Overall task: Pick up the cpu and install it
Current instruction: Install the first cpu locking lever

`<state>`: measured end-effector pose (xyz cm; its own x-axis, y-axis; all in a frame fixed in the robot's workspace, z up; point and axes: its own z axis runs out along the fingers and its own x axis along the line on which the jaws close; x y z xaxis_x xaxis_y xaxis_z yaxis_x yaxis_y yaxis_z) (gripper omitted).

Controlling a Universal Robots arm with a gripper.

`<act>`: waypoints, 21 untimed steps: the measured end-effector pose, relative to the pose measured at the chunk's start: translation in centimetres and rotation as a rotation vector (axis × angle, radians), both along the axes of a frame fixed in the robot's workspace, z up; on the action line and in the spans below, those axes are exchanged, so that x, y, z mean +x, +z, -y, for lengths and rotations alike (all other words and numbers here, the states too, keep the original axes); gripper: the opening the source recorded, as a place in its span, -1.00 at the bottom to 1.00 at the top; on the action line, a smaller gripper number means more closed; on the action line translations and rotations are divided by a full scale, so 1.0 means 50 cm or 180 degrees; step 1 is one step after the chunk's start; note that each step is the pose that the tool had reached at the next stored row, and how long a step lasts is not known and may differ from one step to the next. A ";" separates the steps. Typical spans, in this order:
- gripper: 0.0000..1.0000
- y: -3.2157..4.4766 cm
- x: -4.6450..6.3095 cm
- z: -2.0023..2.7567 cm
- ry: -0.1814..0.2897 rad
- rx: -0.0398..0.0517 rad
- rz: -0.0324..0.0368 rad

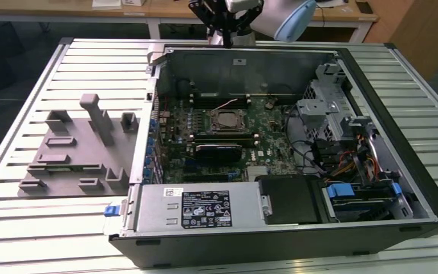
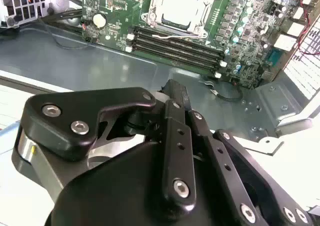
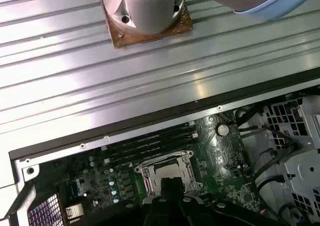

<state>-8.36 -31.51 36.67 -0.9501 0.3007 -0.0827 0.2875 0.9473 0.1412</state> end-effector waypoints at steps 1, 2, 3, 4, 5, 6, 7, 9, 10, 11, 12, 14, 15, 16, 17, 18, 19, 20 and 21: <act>-0.79 0.014 0.000 0.0000 0.0000 0.0000 0.0000; -0.79 0.016 0.000 0.0000 0.0000 0.0000 0.0000; -0.79 0.016 0.000 0.0000 0.0000 0.0000 0.0000; -0.79 0.017 0.000 0.0000 0.0000 0.0000 0.0000; -0.79 0.018 0.000 0.0000 0.0000 0.0000 0.0000; -0.79 0.018 0.000 0.0000 0.0000 0.0000 0.0000; -0.79 0.018 0.000 0.0000 0.0000 0.0000 0.0000; -0.79 0.018 0.000 0.0000 0.0000 0.0000 0.0000; -0.79 0.018 0.000 0.0000 0.0000 0.0000 0.0000; -0.79 0.017 0.000 -0.0001 0.0000 0.0000 0.0000; -0.79 0.016 0.000 -0.0001 0.0000 0.0000 0.0000; -0.79 0.015 0.000 0.0000 0.0000 0.0000 0.0000; -0.79 0.014 0.000 0.0000 0.0000 0.0000 0.0000; -0.79 0.013 0.000 0.0000 0.0000 0.0000 0.0000; -0.79 0.012 0.000 0.0000 0.0000 0.0000 0.0000; -0.79 0.011 0.000 0.0000 0.0000 0.0000 0.0000; -0.79 0.010 0.000 0.0000 0.0000 0.0000 0.0000; -0.79 0.009 0.000 0.0000 0.0000 0.0000 0.0000; -0.79 0.008 0.000 0.0000 0.0000 0.0000 0.0000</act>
<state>-8.36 -31.51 37.08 -0.9501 0.3006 -0.0827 0.2874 0.9473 0.1412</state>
